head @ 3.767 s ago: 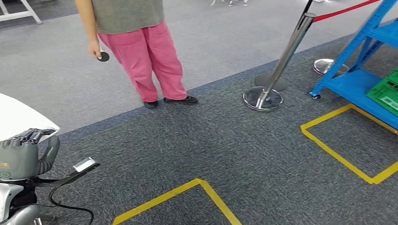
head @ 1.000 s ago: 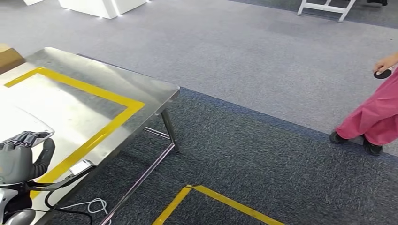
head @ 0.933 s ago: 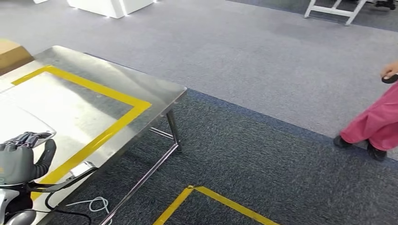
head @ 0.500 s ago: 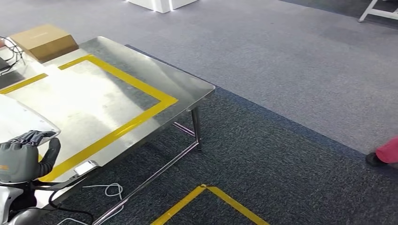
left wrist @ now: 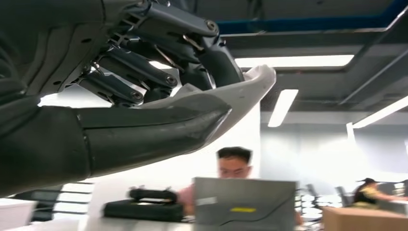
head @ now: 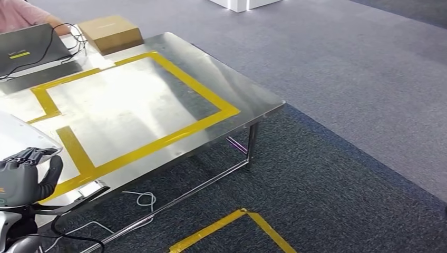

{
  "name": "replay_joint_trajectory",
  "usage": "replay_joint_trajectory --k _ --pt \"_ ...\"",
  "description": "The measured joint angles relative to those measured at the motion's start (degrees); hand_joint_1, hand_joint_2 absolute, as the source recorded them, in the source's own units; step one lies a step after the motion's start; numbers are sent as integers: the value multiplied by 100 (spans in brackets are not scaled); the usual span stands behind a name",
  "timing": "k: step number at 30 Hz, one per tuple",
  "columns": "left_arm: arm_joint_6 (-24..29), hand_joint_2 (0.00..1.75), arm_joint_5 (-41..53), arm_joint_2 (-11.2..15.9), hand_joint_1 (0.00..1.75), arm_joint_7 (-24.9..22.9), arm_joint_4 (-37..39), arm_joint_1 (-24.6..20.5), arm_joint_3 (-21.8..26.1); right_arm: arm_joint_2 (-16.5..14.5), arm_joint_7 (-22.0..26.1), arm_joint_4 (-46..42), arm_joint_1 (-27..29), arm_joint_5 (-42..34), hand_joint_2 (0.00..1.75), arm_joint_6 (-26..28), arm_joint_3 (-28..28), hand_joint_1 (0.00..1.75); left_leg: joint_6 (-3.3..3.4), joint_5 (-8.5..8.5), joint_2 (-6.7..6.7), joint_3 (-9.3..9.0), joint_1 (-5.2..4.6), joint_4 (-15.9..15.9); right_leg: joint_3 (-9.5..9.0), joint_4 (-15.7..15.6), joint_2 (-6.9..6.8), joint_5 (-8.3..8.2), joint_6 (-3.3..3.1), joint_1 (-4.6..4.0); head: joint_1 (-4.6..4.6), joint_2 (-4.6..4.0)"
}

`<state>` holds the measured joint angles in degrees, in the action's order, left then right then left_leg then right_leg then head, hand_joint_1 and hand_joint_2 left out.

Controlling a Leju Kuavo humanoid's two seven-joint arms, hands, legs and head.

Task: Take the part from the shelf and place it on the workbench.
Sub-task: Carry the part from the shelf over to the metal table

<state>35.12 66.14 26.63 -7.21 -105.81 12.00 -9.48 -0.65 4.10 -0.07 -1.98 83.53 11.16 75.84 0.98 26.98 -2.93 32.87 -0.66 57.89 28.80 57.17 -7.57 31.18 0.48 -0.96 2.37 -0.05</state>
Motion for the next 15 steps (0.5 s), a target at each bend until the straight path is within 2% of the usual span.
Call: replay_joint_trajectory --k 1,2,4,5,6,7,8,9,10,11,12,13,15 --pt "1 175 0 0 175 -1 0 -1 0 3 -5 -1 -11 -1 0 -1 0 0 26 -19 65 -12 22 -28 13 54 79 55 31 3 -7 0" --pt "0 175 0 -2 175 -1 0 -12 -1 5 -3 -1 -16 -1 0 -2 0 0 51 -40 131 -23 49 -56 85 221 237 162 64 14 -22 1" --pt "-1 175 0 -14 175 -1 1 -32 -4 7 16 0 -10 -1 0 -6 1 0 79 -61 263 -19 79 -74 427 913 617 499 115 51 -60 0" --pt "-2 175 0 -23 175 -1 3 -34 -7 6 26 1 1 -1 0 -9 1 0 83 -64 338 -9 82 -73 645 1325 708 651 134 71 -70 0" --pt "-2 175 0 -32 175 -1 8 -31 -9 6 19 1 13 0 0 -11 1 0 84 -66 417 -5 84 -73 811 1611 740 713 150 87 -73 0" --pt "-2 175 0 -40 175 -1 13 -29 -9 7 8 1 24 1 0 -12 0 0 81 -67 499 -4 87 -71 887 1698 750 662 162 99 -74 0" --pt "-3 175 0 -48 175 -1 19 -27 -10 7 -4 1 29 2 0 -12 -1 0 75 -69 585 -9 93 -69 844 1539 765 494 171 112 -74 0" --pt "-3 175 0 -55 175 -1 22 -28 -10 8 -15 1 28 3 0 -12 -1 0 62 -69 667 -18 102 -65 695 1178 809 251 176 127 -76 0" --pt "-3 175 0 -61 175 -1 23 -28 -9 9 -15 1 24 3 0 -12 -2 0 41 -68 741 -23 110 -61 510 762 927 51 180 148 -79 0" --pt "-4 175 0 -63 175 -1 25 -34 -9 10 -9 1 19 3 0 -12 -2 0 10 -65 815 -13 111 -42 344 386 1065 -82 179 172 -79 0" --pt "-4 175 0 -64 175 0 25 -39 -8 10 9 0 17 3 0 -12 -2 0 -25 -68 881 8 112 -29 232 149 1172 -140 169 188 -79 0" --pt "-4 175 0 -64 175 0 25 -43 -8 10 26 0 18 3 0 -12 -2 0 -61 -77 947 35 113 -19 179 56 1238 -127 152 192 -77 0" --pt "-4 175 -1 -63 175 0 26 -36 -6 8 49 1 22 3 0 -12 -2 0 -126 -105 1065 79 129 -16 150 40 1143 -131 88 185 -74 0"
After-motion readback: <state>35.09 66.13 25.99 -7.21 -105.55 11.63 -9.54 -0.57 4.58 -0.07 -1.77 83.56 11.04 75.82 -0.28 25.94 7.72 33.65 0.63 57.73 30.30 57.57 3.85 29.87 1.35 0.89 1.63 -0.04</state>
